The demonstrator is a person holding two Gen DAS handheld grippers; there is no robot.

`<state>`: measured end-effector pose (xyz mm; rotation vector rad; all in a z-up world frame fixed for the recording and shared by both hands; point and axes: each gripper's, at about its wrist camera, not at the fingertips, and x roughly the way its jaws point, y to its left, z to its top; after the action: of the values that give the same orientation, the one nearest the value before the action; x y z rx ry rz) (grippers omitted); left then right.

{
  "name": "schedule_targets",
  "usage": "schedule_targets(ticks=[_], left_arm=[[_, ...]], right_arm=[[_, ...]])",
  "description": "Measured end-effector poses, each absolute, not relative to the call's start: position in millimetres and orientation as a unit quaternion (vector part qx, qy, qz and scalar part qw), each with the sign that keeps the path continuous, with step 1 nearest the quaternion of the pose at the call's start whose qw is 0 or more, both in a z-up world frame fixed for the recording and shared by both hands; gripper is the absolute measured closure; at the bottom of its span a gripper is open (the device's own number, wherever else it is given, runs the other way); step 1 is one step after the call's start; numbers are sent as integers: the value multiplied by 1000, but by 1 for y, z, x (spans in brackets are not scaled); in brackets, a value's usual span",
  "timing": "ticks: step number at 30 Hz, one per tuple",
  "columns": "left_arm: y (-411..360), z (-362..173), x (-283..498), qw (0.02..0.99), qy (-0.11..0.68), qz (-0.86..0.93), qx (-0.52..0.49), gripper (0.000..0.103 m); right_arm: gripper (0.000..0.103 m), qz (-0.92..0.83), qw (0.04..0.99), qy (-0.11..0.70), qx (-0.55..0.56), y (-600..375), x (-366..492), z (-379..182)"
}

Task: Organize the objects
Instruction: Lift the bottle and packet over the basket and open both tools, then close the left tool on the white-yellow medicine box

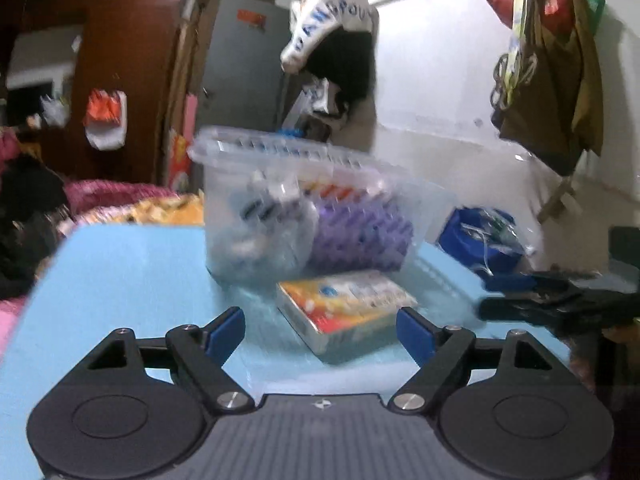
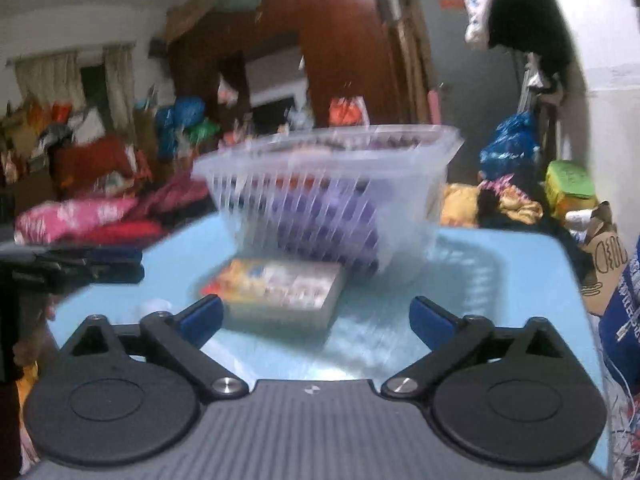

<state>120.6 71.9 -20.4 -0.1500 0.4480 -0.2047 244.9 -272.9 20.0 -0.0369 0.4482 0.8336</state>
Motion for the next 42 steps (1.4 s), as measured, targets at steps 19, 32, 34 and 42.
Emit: schedule_targets(ticks=[19,32,34,42], left_arm=[[46,-45,156,953,282,-106,-22,22],[37,-47,171,947,301,-110,2,23],[34,-47,173,947,303,-111,11,23],[30,-47,174,947,300,-116,24,33]], right_arm=[[36,416,863,274,-80,-241,267,0],[36,437,847,282,-112,-236,287,-5],[36,445,843,284,-106,-236,290,-5],[46,466,831,275,-126,-228,287,-3]])
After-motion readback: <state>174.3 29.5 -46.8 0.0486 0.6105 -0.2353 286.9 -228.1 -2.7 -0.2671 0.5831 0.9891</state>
